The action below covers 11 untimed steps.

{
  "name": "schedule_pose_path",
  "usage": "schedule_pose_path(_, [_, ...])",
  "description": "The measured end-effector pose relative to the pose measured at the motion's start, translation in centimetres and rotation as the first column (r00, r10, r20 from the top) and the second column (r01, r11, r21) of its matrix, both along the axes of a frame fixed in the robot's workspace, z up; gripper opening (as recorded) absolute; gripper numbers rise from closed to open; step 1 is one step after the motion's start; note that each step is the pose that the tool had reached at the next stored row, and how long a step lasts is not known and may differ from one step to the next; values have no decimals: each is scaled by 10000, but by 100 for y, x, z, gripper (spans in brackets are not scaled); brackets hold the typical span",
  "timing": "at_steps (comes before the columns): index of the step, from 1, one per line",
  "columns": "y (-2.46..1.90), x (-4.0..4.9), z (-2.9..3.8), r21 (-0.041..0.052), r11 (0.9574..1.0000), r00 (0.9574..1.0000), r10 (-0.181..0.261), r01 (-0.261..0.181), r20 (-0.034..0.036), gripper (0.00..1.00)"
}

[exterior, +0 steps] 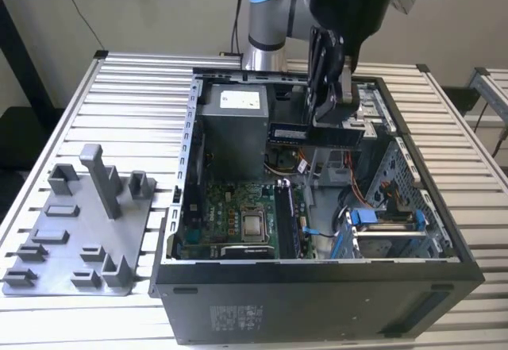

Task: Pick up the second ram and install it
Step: 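Pick up the second ram and move it above second insertion slot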

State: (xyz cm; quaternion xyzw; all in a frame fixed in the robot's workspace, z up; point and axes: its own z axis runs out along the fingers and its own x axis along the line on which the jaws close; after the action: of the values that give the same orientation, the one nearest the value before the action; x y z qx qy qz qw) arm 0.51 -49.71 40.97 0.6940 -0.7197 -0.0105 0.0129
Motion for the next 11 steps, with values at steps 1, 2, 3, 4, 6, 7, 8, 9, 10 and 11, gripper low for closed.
schedule_pose_path(1, [25, 0, 0, 0, 10000, 10000, -1, 1, 0, 14])
schedule_pose_path(2, [54, 0, 0, 1, 10000, 10000, -1, 1, 0, 14])
schedule_pose_path(3, [83, 0, 0, 5, 10000, 10000, -1, 1, 0, 14])
schedule_pose_path(4, [115, 0, -1, 16, 10000, 10000, 0, 0, 0, 14])
schedule_pose_path(6, [173, 0, -2, 42, 10000, 10000, -1, 1, -1, 14])
schedule_pose_path(7, [202, 0, -3, 62, 10000, 10000, 0, 0, 0, 14])
schedule_pose_path(8, [229, 0, -4, 85, 10000, 10000, -1, 1, -1, 14])
schedule_pose_path(9, [258, 0, -5, 111, 9999, 10000, -1, 1, 0, 14])
schedule_pose_path(10, [285, 0, -7, 138, 9999, 10000, 0, 0, 0, 14])
schedule_pose_path(11, [312, 0, -7, 165, 9999, 10000, -1, 1, 0, 14])
